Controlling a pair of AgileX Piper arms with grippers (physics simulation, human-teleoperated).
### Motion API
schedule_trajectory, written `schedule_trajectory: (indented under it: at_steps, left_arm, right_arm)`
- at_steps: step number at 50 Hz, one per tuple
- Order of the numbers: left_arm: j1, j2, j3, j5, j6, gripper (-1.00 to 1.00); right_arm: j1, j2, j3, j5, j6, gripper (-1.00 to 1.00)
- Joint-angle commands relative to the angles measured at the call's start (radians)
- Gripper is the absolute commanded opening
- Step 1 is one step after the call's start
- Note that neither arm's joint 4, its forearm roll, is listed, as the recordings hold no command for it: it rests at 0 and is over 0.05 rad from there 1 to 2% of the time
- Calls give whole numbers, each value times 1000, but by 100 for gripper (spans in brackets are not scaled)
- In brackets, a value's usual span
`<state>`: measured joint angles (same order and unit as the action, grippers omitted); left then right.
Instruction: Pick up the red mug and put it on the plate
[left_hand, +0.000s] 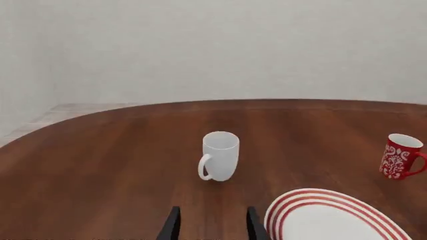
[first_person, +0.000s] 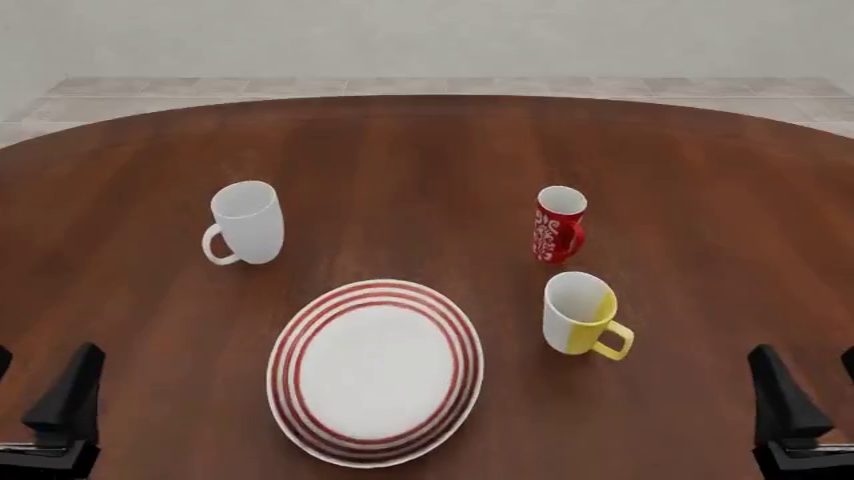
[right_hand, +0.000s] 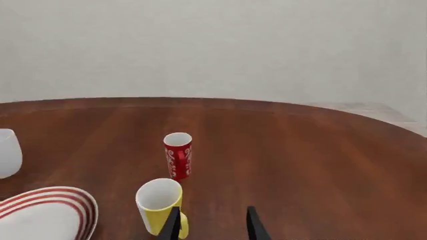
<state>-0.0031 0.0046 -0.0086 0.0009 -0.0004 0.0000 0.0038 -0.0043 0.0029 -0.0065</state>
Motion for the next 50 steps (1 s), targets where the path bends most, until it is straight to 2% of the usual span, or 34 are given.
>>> schedule_trajectory:
  at_steps: [1,18,21,26,27,34,36,38,39,40,41,46,48,50]
  left_arm:
    - [1,-2,5,1,2,100]
    - [-4,-2,6,3,3,100]
    - [-6,-1,4,4,4,100]
    - [-13,-1,5,5,9,100]
    - [-15,-2,7,5,11,100]
    - [-15,0,5,5,8,100]
    - [-13,1,4,5,8,100]
    - [-13,-1,6,5,7,100]
    - [-13,-1,1,9,7,100]
    - [-13,-1,1,10,7,100]
    - [-13,-1,-3,14,7,100]
    - [-15,-2,5,5,8,100]
    - [-14,-2,5,5,8,100]
    - [-12,-3,4,6,7,100]
  right_arm:
    - [-7,6,3,5,7,100]
    - [-8,12,-3,12,-9,100]
    - [-16,100,-21,-24,-17,100]
    - [1,130,-91,14,-8,100]
    - [-1,164,-113,11,-30,100]
    - [-12,377,-188,-50,-81,100]
    - [-7,388,-202,-45,-97,100]
    - [5,390,-220,-32,-93,100]
    - [8,421,-251,-20,-52,100]
    - [8,421,-251,-20,-52,100]
    - [-13,472,-277,-25,-93,100]
    - [7,499,-352,13,-79,100]
    - [-7,550,-417,34,-95,100]
    - [1,597,-455,44,-88,100]
